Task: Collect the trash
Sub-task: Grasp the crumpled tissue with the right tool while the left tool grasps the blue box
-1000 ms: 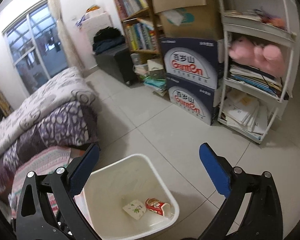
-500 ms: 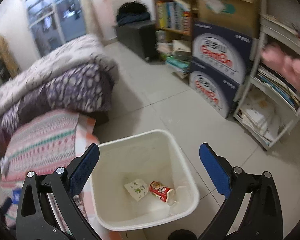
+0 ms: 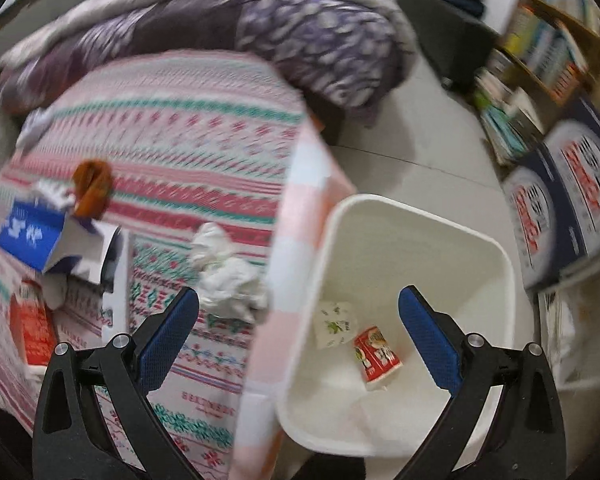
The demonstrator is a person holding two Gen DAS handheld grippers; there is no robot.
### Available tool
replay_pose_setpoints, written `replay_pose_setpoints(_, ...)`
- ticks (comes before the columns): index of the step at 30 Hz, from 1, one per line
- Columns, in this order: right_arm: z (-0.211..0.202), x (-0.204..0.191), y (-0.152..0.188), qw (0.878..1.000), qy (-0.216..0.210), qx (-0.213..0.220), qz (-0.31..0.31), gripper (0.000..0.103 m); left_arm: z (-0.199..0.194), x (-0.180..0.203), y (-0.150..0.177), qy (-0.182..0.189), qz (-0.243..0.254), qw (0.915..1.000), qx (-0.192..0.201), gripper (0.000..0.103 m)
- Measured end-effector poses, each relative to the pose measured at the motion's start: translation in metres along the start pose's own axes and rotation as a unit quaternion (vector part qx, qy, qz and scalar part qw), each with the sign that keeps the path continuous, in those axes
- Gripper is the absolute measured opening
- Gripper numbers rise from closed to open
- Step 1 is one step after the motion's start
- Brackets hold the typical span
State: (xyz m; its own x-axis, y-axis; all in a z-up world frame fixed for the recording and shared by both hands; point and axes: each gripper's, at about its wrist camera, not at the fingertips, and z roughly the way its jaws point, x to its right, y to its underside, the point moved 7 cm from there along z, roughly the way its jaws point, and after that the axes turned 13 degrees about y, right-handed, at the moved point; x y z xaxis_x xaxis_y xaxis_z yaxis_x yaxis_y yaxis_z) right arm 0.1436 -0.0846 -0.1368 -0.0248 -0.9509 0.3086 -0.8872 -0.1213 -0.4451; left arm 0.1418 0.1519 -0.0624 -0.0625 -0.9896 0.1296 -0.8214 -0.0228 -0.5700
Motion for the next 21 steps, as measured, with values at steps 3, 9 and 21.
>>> replay_pose_setpoints(3, 0.006, -0.020, -0.002, 1.000, -0.013, -0.005, -0.027, 0.089, 0.006, -0.016, -0.001, 0.004, -0.010, 0.9998, -0.014, 0.088)
replay_pose_setpoints(9, 0.019, -0.048, 0.001, 0.997, -0.033, -0.039, -0.056, 0.049, 0.026, -0.051, 0.005, 0.032, -0.058, 0.9965, -0.051, 0.088)
replay_pose_setpoints(21, 0.003, -0.049, -0.020, 0.997, -0.064, -0.025, 0.033, 0.033, 0.059, -0.064, 0.035, 0.123, -0.286, 0.9461, -0.091, 0.088)
